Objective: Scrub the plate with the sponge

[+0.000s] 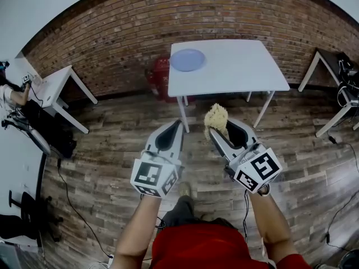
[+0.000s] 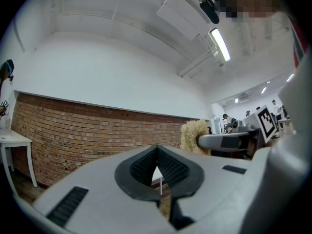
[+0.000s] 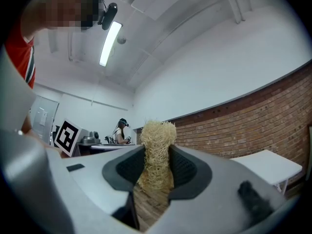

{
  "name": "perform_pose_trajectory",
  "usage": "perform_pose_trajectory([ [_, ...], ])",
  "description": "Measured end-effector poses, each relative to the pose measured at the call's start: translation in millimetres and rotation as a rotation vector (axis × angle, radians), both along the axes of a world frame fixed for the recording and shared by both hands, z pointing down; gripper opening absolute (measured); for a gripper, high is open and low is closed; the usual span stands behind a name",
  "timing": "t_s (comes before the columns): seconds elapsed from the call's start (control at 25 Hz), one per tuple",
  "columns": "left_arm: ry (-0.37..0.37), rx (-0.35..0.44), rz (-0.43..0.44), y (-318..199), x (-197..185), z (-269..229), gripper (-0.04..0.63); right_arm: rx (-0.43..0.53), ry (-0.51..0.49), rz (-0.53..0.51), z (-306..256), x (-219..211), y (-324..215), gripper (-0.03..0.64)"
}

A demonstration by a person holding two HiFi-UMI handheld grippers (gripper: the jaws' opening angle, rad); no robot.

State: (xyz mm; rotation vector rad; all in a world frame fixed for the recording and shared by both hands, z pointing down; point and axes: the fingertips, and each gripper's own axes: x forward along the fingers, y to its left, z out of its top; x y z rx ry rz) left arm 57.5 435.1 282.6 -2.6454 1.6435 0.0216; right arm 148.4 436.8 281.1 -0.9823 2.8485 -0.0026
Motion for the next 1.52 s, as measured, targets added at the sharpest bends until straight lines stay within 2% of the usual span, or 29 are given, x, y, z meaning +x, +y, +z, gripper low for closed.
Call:
perform_pose_trajectory([
  [0.32, 0.018, 0.012, 0.008, -75, -22, 8, 0.014, 0.008, 0.019, 0.02, 3, -16, -70, 0.152],
  [0.8, 0.024, 0.025, 0.048, -242, -93, 3, 0.014, 0.0, 0.036, 0.066, 1, -85, -226, 0.152],
  [1.08, 0.038, 0.027, 0.081, -320, -125, 1, 0.014, -0.011, 0.054, 0.101, 3, -116, -302, 0.152],
  [1.52, 0.059, -0.016, 0.078, -412, -137, 19, 0.014, -0.032, 0.081, 0.108, 14, -119, -389, 0.152],
])
